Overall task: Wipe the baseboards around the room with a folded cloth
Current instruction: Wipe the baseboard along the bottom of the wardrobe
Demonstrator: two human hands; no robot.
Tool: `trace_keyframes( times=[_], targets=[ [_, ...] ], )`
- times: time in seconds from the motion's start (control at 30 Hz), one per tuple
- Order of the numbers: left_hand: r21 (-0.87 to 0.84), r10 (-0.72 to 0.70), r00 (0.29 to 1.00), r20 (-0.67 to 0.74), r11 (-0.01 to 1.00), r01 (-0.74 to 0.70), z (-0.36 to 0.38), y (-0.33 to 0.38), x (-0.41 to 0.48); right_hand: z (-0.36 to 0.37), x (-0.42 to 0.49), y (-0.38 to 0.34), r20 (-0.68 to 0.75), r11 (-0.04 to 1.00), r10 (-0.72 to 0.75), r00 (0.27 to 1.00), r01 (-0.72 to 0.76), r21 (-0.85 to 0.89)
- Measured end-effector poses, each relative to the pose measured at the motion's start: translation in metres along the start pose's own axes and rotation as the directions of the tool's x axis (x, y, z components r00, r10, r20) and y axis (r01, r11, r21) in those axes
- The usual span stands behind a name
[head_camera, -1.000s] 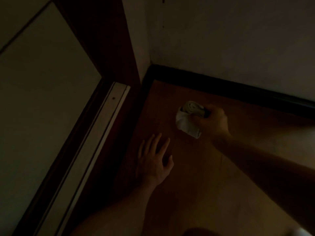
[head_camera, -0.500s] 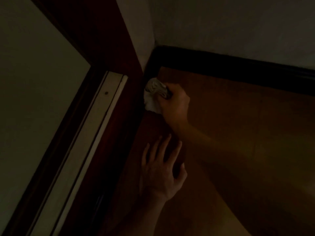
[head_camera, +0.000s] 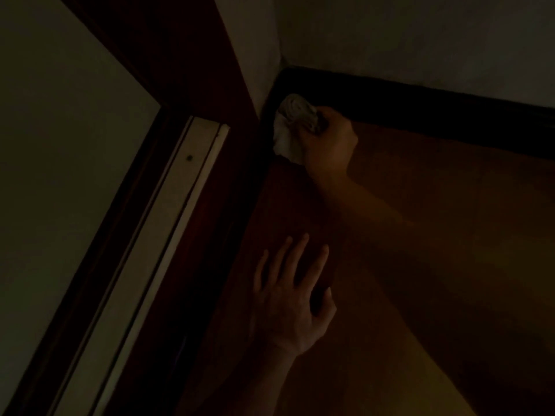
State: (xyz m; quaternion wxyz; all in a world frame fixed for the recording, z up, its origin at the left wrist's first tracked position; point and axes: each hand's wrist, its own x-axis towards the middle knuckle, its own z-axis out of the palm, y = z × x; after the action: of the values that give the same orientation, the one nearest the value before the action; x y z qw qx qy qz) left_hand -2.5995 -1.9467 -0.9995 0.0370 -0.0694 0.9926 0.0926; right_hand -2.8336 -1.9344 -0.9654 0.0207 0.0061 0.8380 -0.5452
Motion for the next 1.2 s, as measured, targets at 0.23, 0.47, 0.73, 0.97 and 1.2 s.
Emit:
trace_keyframes(
  times=[0.23, 0.47, 0.73, 0.97, 1.2],
  targets=[
    [-0.017, 0.014, 1.0, -0.004, 1.0, -0.014, 0.003, -0.002, -0.001, -0.005, -0.047, 0.021, 0.177, 0.986, -0.168, 0.97, 0.163, 0.041],
    [-0.006, 0.012, 1.0, 0.007, 1.0, -0.012, 0.006, -0.002, 0.0, -0.001, 0.005, 0.003, 0.055, 1.0, -0.014, 0.998, 0.015, -0.024],
    [-0.021, 0.01, 1.0, -0.014, 1.0, -0.011, 0.008, -0.003, -0.001, -0.005, -0.023, 0.009, 0.094, 0.967, -0.187, 0.978, 0.2, -0.156],
    [0.0, 0.014, 1.0, -0.023, 1.0, -0.014, 0.01, -0.004, -0.001, 0.023, 0.022, -0.003, -0.222, 0.987, 0.106, 0.969, -0.13, -0.095],
    [0.022, 0.013, 1.0, -0.01, 1.0, -0.013, 0.007, -0.002, 0.0, 0.004, 0.016, -0.001, -0.054, 0.999, 0.019, 0.998, -0.021, -0.045]
  ],
)
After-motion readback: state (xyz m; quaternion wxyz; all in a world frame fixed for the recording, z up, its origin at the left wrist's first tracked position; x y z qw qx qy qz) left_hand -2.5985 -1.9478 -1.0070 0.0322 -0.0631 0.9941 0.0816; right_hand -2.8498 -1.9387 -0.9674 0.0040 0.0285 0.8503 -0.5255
